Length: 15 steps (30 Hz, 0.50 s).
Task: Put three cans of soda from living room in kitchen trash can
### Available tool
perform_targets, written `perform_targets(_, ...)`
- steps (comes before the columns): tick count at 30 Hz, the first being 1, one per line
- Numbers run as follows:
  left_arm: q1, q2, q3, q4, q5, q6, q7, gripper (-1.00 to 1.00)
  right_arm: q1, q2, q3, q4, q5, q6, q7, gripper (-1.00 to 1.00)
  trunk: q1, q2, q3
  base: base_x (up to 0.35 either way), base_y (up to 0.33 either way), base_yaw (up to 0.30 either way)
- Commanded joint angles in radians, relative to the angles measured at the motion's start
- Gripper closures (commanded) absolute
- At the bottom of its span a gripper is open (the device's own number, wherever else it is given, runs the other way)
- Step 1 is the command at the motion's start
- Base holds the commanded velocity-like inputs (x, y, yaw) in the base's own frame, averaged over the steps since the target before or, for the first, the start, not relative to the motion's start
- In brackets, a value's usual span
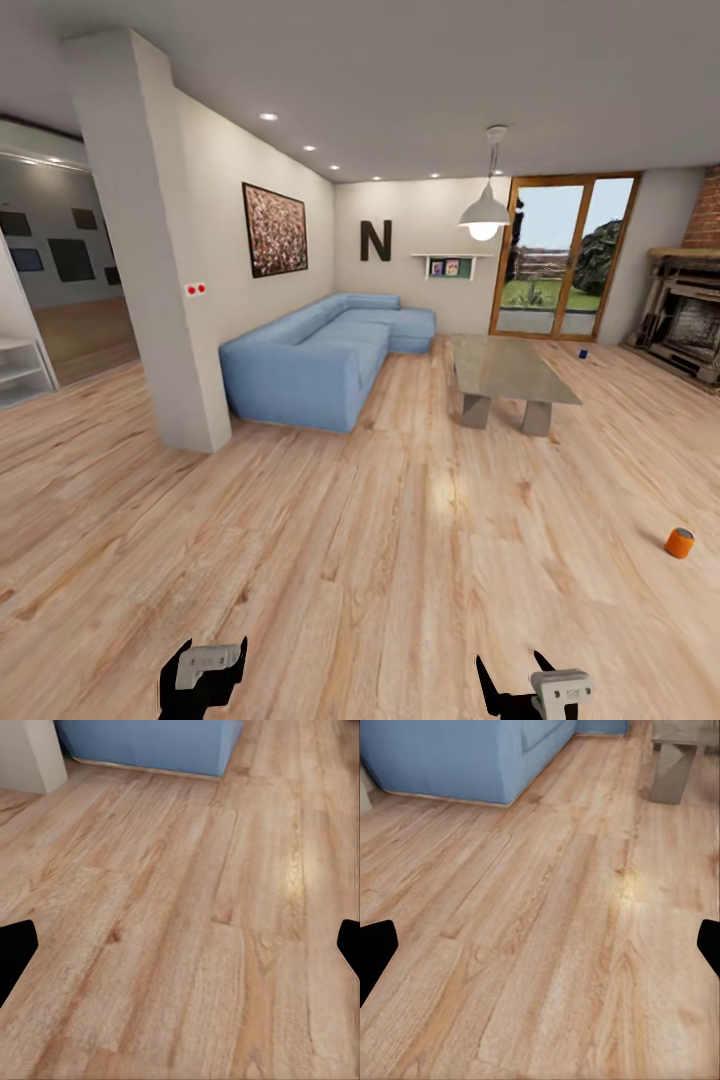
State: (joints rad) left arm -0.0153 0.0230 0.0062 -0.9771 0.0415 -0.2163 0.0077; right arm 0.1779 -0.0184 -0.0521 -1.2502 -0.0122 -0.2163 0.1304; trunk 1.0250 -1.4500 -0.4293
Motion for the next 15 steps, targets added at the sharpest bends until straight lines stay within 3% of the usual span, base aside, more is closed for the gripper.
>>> perform_targets(1,0.0,0.0,0.0,0.0,0.0,0.0,0.0,-1.0,0.0,0.0,0.0,0.0,0.0,0.0,0.0,-1.0,0.0,0.0,0.001,0.0,0.0,-0.218)
perform_targets(7,0.0,0.0,0.0,0.0,0.0,0.0,0.0,-1.0,0.0,0.0,0.0,0.0,0.0,0.0,0.0,-1.0,0.0,0.0,0.007,0.013,0.018,-0.216)
perform_targets(15,0.0,0.0,0.0,0.0,0.0,0.0,0.0,-1.0,0.0,0.0,0.001,0.0,0.0,0.0,0.0,-1.0,0.0,0.0,0.015,0.096,0.153,-0.212)
